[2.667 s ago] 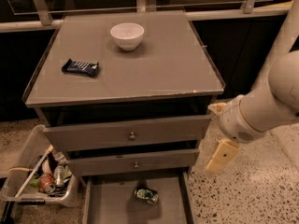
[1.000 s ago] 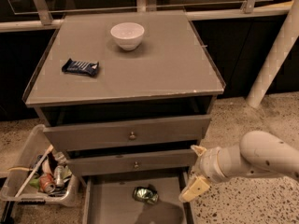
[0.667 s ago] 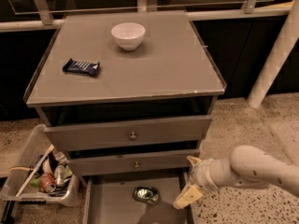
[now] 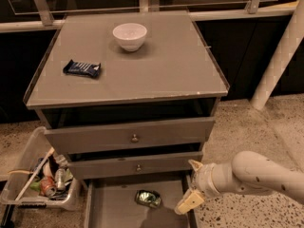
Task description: Pick green can from bottom drawer and place on counter
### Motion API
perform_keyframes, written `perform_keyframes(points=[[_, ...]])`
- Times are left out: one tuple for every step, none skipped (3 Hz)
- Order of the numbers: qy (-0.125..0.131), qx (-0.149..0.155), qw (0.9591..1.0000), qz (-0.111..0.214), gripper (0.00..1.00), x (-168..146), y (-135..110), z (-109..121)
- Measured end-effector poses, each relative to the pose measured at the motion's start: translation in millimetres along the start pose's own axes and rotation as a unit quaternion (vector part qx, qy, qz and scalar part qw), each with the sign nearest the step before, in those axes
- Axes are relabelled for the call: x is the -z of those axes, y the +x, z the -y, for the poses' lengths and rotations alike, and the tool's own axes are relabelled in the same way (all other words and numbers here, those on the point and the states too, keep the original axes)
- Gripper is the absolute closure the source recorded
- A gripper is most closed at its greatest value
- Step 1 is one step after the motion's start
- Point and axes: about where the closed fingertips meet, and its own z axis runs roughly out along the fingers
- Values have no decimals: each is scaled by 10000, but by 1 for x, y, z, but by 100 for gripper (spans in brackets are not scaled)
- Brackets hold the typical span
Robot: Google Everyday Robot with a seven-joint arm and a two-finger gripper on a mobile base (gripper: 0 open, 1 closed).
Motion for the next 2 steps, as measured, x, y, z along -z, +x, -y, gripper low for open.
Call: perform_keyframes(points=[[88, 442, 9990, 7, 0, -24, 9, -18], [417, 956, 9945, -32, 0, -64, 31, -7]])
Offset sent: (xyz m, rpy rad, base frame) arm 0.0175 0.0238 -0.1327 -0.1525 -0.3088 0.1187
